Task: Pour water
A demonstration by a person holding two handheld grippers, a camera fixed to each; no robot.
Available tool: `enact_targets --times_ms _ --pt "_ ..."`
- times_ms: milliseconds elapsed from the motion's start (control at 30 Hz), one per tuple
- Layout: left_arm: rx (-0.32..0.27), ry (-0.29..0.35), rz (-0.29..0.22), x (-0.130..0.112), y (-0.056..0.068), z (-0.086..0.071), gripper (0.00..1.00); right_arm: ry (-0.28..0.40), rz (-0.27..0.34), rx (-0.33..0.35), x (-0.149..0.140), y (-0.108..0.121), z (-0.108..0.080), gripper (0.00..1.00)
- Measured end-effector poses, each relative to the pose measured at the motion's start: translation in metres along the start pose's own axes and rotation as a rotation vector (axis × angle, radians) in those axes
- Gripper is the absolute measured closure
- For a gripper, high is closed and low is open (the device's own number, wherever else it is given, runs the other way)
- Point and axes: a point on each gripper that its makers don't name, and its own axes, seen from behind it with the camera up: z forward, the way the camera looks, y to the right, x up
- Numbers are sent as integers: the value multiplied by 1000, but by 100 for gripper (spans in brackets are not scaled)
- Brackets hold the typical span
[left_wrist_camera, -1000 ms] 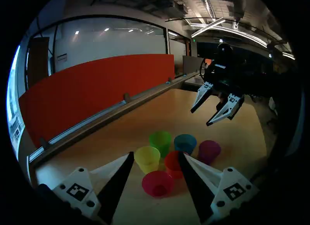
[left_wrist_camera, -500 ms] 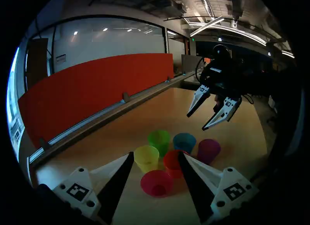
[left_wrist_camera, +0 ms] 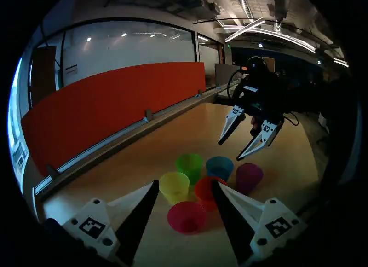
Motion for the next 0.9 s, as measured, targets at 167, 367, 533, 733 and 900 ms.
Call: enact_targets --times_ms 167,367,533,733,900 --pt "0 0 -1 -1 -2 1 16 -15 -5 15 -3 -5 7 1" --pt "-3 4 3 0 -1 2 16 -23 -9 34 -3 -10 15 1" --pt "-4 8 4 0 -1 1 16 -22 -7 41 0 -12 20 1" --pt "3 10 1 -1 -4 1 16 -21 -3 48 3 -14 25 1" --pt "6 17 -2 0 -6 2 16 -19 5 60 6 -16 29 1"
